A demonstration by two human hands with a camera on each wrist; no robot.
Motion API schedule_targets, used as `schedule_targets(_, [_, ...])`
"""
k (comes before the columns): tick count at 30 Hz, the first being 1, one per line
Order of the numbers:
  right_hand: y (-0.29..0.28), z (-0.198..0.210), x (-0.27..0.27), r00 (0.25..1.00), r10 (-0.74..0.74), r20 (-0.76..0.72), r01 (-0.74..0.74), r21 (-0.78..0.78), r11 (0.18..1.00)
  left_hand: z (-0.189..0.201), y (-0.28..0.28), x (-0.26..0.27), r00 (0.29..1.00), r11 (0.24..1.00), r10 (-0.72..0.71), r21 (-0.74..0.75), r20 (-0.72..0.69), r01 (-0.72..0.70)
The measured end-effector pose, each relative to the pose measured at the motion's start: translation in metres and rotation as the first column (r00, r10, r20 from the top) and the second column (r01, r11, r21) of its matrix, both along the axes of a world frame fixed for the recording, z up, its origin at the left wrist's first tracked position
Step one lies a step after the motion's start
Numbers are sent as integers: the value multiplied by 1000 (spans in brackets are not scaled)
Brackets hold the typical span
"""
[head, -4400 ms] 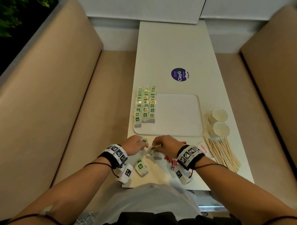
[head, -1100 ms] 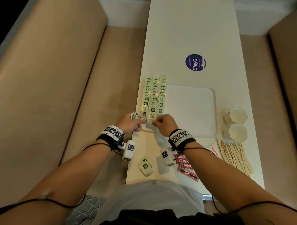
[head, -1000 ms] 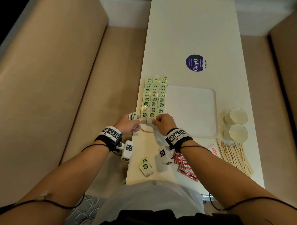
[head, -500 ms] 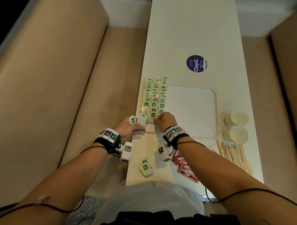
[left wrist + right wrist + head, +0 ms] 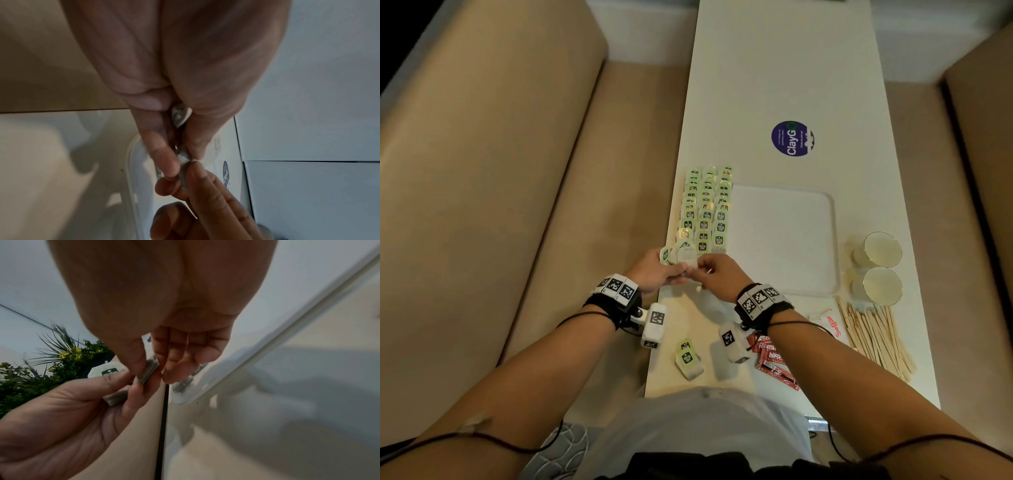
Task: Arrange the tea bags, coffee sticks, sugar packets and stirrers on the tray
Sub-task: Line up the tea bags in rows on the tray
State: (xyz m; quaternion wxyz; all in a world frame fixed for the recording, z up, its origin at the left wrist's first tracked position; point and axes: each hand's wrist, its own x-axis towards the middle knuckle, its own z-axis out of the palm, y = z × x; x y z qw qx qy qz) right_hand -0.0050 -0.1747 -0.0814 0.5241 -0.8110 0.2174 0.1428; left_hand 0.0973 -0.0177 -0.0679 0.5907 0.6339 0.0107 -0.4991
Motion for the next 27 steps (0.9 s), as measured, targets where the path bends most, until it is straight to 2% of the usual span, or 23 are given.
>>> schedule_targets(4, [-1, 0, -3, 999, -41, 21, 40, 32, 999, -2, -1, 1, 999, 999, 52, -17, -16, -52])
schedule_targets(9, [-6, 0, -4, 982, -164, 88, 164, 15, 986, -7, -4, 1, 976, 979, 202, 20, 85, -204])
schedule_targets(13, [-6, 1, -1, 969, -217, 116, 216, 20, 976, -6, -7, -2, 987, 989, 148, -4, 68, -148])
schedule_targets(19, [2, 6, 1, 969, -200, 143, 192, 67, 979, 2, -14, -9, 995, 995, 88, -56, 55, -85])
schedule_targets(23, [0, 4, -1, 968, -200, 152, 190, 80, 979, 1, -14, -7, 989, 997, 79, -36, 125, -75])
schedule_targets(27, [-5, 2, -5, 953, -278, 121, 268, 95, 959, -1, -12, -4, 982, 998, 56, 6, 178, -58])
